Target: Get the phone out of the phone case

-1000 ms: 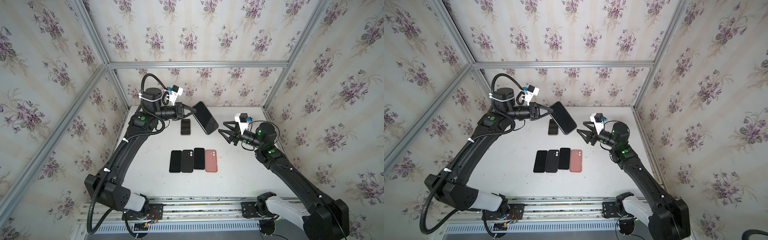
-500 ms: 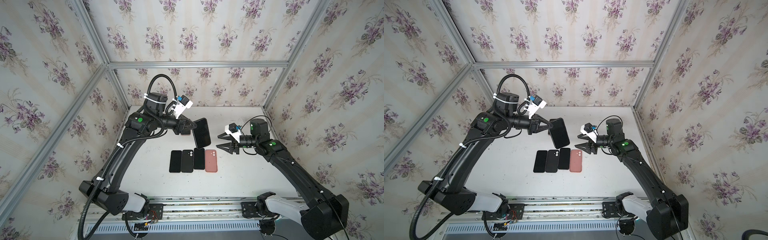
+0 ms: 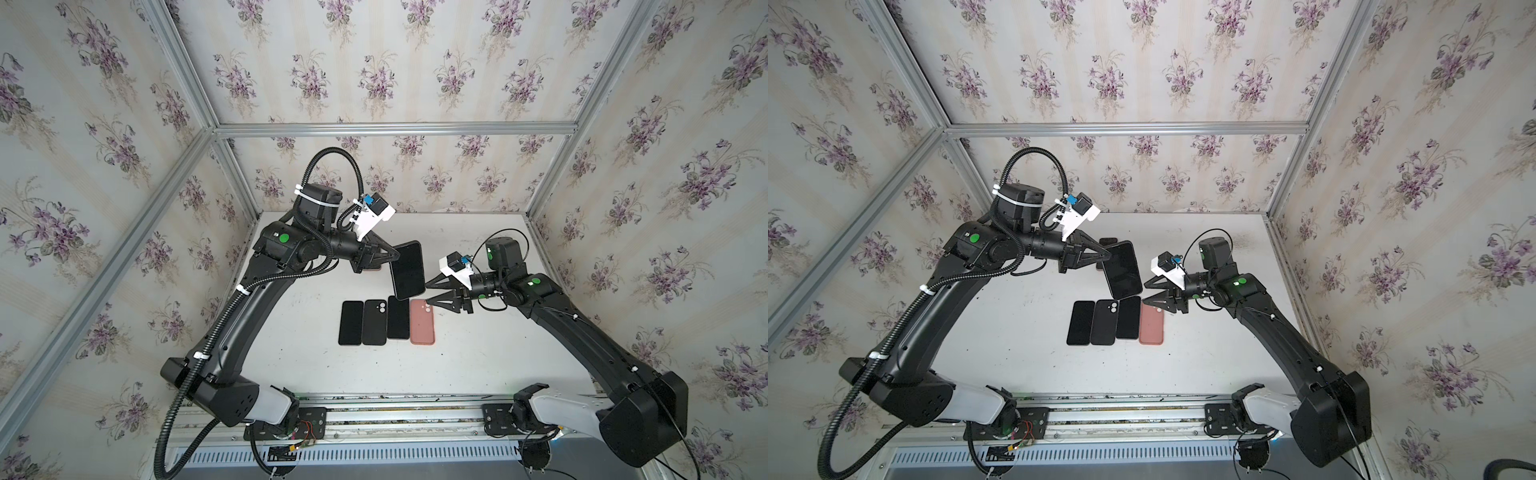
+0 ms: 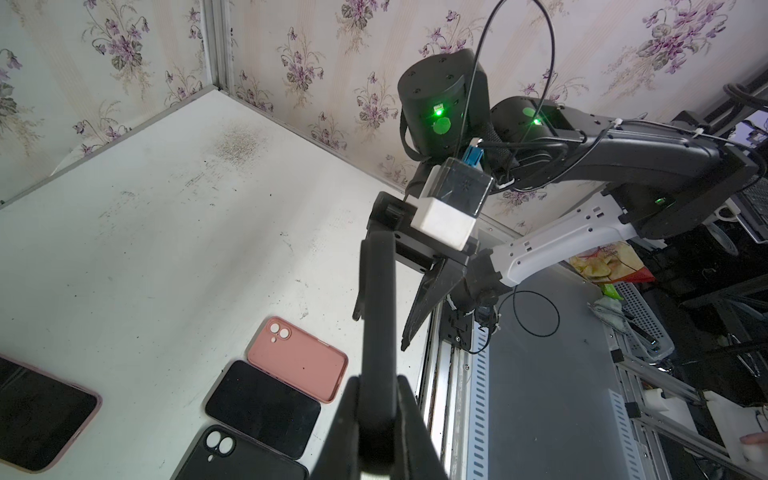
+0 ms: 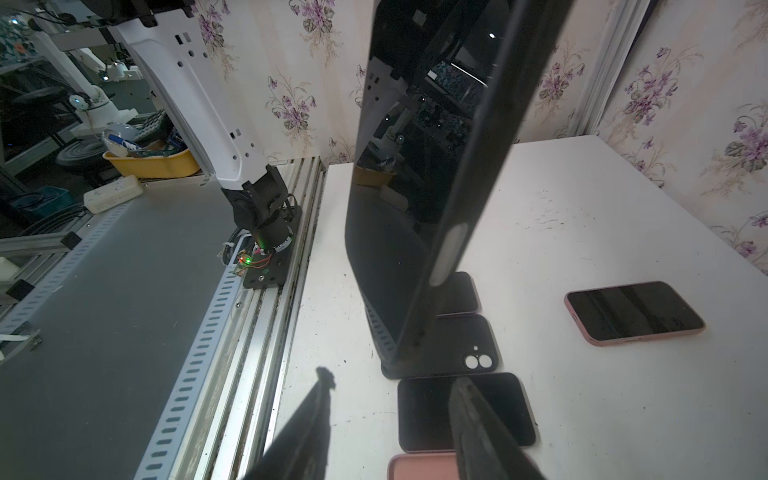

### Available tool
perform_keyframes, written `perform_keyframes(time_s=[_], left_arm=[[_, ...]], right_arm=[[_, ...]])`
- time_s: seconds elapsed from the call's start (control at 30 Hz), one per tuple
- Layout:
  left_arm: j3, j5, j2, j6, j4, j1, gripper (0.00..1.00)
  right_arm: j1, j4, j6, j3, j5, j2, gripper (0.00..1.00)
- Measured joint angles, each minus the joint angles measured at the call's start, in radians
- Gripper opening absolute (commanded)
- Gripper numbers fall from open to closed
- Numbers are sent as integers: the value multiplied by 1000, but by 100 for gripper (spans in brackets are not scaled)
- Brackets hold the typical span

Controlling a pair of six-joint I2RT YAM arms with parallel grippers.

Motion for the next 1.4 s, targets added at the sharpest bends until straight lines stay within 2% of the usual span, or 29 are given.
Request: perform_keyframes(time_s=[0.93,1.3,1.4], left_arm=[[28,12,27,10,-21,-10,0],[66,58,56,38,-31,-12,0],[85,79,74,38,-44,-11,0]], right_arm=[[14,-19,-8,32,-42,33,22],[23,-48,-11,46,-61,44,2],[32,-55,-13,48,-64,44,0]])
